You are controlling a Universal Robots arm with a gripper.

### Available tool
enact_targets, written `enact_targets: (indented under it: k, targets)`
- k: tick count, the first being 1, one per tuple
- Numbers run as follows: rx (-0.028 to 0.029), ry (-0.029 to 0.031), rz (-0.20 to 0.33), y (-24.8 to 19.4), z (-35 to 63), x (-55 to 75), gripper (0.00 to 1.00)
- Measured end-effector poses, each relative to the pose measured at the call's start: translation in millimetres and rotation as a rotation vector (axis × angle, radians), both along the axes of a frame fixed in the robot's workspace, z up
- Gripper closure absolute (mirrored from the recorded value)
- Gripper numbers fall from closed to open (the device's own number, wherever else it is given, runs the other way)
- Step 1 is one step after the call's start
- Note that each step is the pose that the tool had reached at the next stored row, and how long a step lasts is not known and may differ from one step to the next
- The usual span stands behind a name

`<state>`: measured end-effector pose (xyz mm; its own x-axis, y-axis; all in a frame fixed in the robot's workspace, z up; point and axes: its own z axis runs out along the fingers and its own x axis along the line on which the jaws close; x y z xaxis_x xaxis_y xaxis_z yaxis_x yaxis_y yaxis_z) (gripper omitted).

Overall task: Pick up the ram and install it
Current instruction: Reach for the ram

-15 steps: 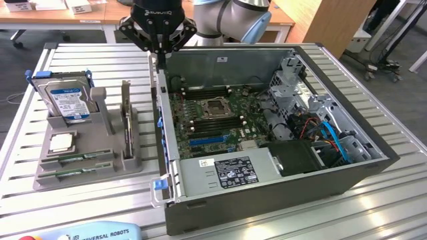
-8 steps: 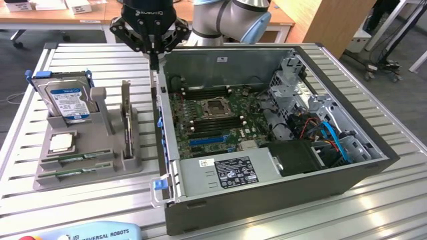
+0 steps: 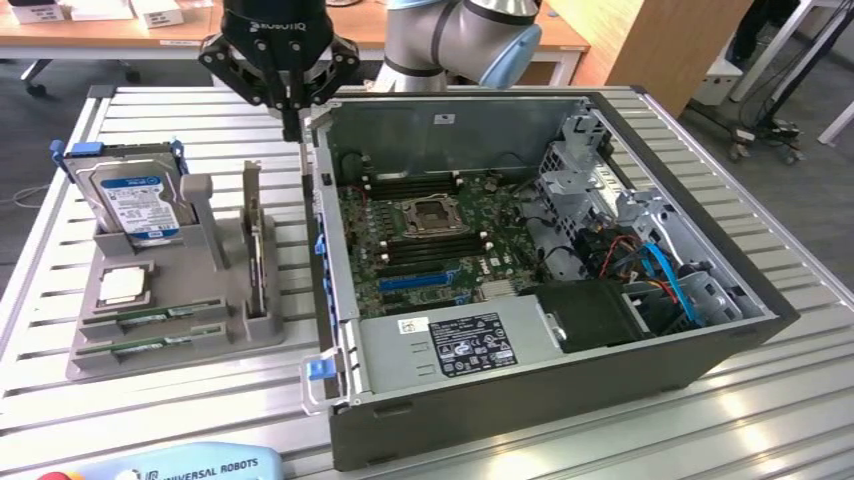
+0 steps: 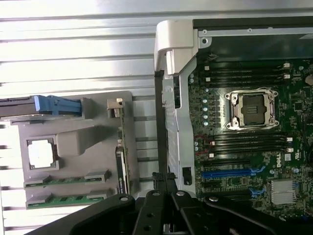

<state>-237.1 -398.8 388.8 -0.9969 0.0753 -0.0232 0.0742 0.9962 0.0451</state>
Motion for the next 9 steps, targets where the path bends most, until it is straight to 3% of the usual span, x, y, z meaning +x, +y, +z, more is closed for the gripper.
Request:
enact_targets:
  k: [9]
  targets:
    - [0.0000,0.0005,0.000,0.0,-1.3,-17.9,0.90]
